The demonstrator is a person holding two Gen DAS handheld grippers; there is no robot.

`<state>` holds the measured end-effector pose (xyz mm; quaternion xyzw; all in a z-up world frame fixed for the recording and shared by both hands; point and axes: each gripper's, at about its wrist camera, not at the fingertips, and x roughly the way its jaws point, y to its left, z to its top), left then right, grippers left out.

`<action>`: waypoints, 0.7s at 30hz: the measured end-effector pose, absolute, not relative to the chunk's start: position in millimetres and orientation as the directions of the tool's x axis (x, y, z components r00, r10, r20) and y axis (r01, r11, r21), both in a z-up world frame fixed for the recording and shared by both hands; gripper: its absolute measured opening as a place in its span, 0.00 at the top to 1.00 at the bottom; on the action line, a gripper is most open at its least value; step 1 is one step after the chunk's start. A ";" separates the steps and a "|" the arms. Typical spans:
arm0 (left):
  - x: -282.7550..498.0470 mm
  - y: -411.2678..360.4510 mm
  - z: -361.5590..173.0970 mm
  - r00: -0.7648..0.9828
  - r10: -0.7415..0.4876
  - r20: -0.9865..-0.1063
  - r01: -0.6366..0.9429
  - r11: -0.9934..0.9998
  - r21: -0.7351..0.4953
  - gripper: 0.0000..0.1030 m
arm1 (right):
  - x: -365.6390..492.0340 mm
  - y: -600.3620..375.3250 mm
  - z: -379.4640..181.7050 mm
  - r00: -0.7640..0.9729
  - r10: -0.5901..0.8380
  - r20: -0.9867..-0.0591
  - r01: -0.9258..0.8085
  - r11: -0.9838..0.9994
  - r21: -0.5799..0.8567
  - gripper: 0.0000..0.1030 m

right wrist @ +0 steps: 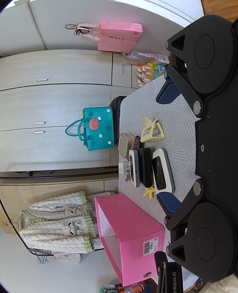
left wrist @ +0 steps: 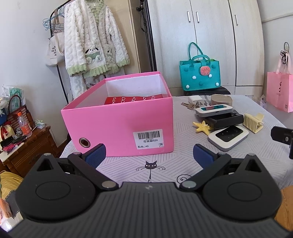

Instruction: Organize rigid objects

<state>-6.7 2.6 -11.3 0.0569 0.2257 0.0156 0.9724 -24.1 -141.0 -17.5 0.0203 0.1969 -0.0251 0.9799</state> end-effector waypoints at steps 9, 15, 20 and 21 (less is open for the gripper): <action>-5.6 4.3 -11.5 0.893 0.050 -0.447 -0.002 0.994 0.109 0.00 | -23.2 -141.6 -19.5 0.920 -0.045 -0.390 0.058 0.998 0.022 0.00; -3.9 4.0 -12.5 0.891 0.050 -0.452 -0.003 0.995 0.104 0.00 | -23.2 -141.3 -20.7 0.920 -0.045 -0.390 0.057 0.998 0.018 0.00; -3.5 4.5 -12.6 0.890 0.050 -0.453 -0.005 0.995 0.102 0.00 | -23.8 -140.0 -21.5 0.920 -0.044 -0.390 0.053 0.999 0.011 0.00; -3.3 4.7 -12.9 0.890 0.050 -0.454 -0.005 0.995 0.101 0.00 | -24.0 -139.9 -21.8 0.919 -0.044 -0.391 0.052 0.999 0.010 0.00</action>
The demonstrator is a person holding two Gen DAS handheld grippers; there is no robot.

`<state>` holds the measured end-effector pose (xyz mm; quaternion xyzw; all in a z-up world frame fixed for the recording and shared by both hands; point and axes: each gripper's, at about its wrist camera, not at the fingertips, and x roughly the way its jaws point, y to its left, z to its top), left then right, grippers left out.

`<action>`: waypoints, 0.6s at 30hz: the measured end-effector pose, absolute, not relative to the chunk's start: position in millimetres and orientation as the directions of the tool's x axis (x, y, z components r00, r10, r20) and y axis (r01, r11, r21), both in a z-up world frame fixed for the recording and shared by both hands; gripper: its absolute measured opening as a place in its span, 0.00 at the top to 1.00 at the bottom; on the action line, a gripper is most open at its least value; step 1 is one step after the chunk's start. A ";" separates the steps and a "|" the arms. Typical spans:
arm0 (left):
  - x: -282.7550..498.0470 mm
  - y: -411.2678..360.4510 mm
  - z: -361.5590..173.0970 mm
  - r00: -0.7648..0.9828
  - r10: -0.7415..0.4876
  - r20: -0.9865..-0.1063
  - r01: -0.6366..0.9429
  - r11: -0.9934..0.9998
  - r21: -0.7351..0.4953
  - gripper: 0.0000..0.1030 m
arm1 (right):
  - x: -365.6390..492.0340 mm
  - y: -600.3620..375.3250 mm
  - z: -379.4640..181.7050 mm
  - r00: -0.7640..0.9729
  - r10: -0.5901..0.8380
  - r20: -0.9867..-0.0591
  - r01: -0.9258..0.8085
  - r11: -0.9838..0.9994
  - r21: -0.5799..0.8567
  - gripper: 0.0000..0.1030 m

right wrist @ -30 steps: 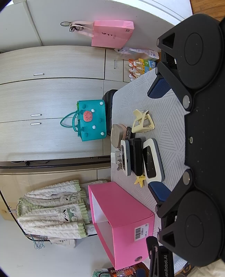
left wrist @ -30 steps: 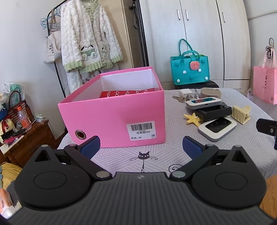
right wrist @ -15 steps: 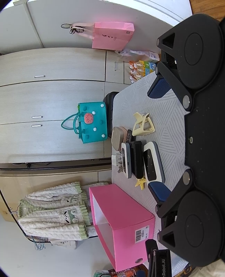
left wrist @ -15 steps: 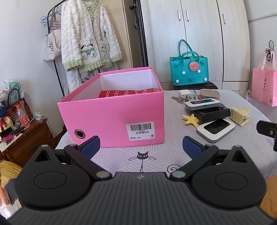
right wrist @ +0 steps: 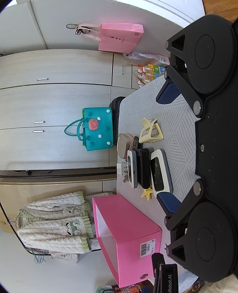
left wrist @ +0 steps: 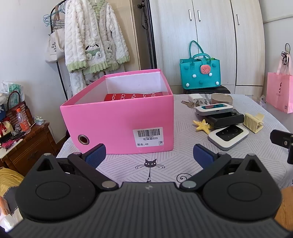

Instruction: Organize rigid objects

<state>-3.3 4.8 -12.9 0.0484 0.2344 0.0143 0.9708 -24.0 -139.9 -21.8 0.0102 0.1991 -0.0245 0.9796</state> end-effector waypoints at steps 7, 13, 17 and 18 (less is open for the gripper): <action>-3.4 5.0 -12.9 0.890 0.050 -0.454 -0.004 0.995 0.101 0.00 | -23.5 -138.4 -22.1 0.918 -0.043 -0.394 0.048 0.999 0.003 0.00; -3.3 4.9 -13.0 0.890 0.050 -0.454 -0.004 0.995 0.101 0.00 | -23.3 -137.4 -22.5 0.918 -0.043 -0.394 0.047 0.999 0.000 0.00; -3.3 4.9 -13.0 0.890 0.051 -0.453 -0.005 0.995 0.101 0.00 | -23.3 -137.3 -22.6 0.918 -0.043 -0.395 0.047 0.999 0.000 0.00; -3.3 4.9 -13.0 0.890 0.050 -0.453 -0.005 0.995 0.101 0.00 | -23.4 -137.2 -22.5 0.918 -0.043 -0.394 0.047 0.999 0.000 0.00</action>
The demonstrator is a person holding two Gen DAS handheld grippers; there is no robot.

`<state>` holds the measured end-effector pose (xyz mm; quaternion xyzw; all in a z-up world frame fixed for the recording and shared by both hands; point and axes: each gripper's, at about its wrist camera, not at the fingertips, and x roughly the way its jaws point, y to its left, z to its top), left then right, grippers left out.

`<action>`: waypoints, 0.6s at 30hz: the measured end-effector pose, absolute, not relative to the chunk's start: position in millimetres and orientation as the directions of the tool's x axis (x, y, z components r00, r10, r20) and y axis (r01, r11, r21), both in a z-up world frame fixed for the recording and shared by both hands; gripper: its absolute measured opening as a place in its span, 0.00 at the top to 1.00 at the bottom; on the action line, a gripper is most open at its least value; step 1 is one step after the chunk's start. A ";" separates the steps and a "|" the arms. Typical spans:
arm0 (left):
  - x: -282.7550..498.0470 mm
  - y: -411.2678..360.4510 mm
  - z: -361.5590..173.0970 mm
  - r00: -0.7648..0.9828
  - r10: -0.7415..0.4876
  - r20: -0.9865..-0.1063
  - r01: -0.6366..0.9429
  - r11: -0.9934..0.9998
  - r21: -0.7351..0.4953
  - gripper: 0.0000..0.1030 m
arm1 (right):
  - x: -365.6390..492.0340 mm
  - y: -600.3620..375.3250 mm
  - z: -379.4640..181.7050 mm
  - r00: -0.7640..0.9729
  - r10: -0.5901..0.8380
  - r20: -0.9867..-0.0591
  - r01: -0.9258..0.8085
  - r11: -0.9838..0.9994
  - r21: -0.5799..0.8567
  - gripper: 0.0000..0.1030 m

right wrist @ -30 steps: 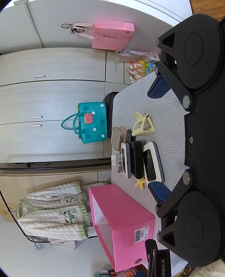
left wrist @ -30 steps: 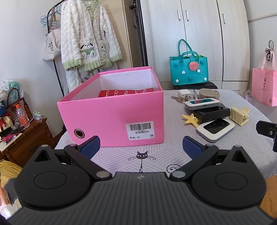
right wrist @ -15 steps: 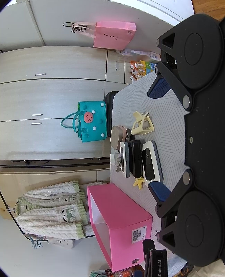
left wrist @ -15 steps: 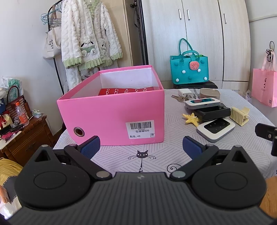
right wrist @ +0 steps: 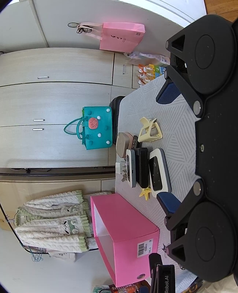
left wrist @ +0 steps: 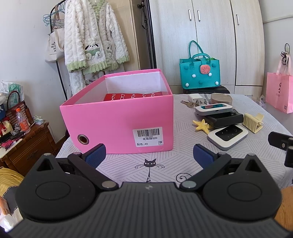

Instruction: Organize rigid objects

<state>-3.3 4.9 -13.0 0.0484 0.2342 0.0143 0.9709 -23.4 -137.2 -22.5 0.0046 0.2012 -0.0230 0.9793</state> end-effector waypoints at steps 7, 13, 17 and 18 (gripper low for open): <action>-2.4 4.7 -14.5 0.888 0.050 -0.457 -0.005 0.995 0.099 0.00 | -21.3 -137.3 -24.6 0.915 -0.044 -0.400 0.046 0.999 -0.004 0.00; -0.3 5.3 -16.2 0.882 0.047 -0.470 -0.007 0.996 0.086 0.00 | -16.8 -137.0 -26.7 0.910 -0.045 -0.411 0.044 0.999 -0.010 0.00; 3.7 9.3 -15.4 0.880 0.024 -0.474 0.000 0.999 0.051 0.00 | -11.9 -142.5 -29.1 0.918 0.007 -0.397 0.000 1.000 0.017 0.00; 4.2 10.3 -13.2 0.884 0.018 -0.468 0.001 0.999 0.040 0.00 | -9.9 -147.1 -31.8 0.924 0.051 -0.379 -0.034 0.998 0.051 0.00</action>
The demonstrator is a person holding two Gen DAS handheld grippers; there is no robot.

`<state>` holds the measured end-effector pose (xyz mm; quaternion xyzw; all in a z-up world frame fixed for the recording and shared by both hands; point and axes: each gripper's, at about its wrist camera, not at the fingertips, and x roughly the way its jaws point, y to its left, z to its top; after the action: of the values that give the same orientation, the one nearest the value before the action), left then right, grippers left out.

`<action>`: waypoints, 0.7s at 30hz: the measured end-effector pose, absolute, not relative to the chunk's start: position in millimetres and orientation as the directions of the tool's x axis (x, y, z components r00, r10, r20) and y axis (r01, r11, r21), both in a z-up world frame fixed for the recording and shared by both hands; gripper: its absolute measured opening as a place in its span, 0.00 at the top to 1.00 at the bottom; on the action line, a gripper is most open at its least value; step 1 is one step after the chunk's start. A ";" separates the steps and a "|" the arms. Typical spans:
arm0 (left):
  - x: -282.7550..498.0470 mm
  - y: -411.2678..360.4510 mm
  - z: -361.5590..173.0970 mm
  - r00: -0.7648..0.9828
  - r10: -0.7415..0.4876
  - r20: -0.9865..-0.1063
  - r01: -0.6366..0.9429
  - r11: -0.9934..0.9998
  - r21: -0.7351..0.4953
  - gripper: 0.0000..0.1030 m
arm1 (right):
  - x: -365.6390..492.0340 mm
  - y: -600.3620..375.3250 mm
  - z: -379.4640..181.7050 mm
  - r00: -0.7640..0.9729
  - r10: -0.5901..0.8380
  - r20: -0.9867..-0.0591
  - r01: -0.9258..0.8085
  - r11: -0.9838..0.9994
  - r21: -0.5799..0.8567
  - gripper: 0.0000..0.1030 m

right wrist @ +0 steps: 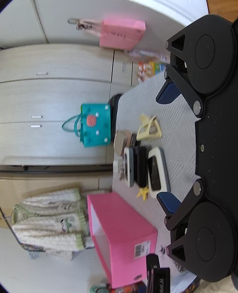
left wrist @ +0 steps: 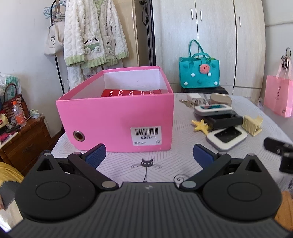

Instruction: Organize rigid objects

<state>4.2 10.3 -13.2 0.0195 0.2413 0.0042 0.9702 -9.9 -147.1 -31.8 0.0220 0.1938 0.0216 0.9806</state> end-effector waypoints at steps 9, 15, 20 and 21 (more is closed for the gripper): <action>22.9 18.2 8.9 0.867 -0.056 -0.495 0.103 0.992 0.068 0.00 | 14.3 -182.9 -17.7 0.925 0.249 -0.286 -0.215 0.966 0.147 0.00; 41.2 29.9 34.3 0.837 -0.092 -0.539 0.206 0.966 0.156 0.02 | 46.5 -195.9 -0.1 0.876 0.284 -0.391 -0.254 0.959 0.128 0.05; 67.7 48.3 59.7 0.804 -0.071 -0.590 0.236 0.950 0.206 0.02 | 68.0 -202.1 -6.4 0.830 0.267 -0.490 -0.252 0.963 0.098 0.16; 74.8 53.0 64.9 0.796 -0.066 -0.602 0.238 0.948 0.210 0.02 | 72.5 -203.6 -9.3 0.821 0.261 -0.507 -0.247 0.964 0.096 0.21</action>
<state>74.8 53.0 64.9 0.1388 0.3093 -0.0809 0.9373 72.5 -203.6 -9.3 0.0132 0.2676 0.1331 0.9542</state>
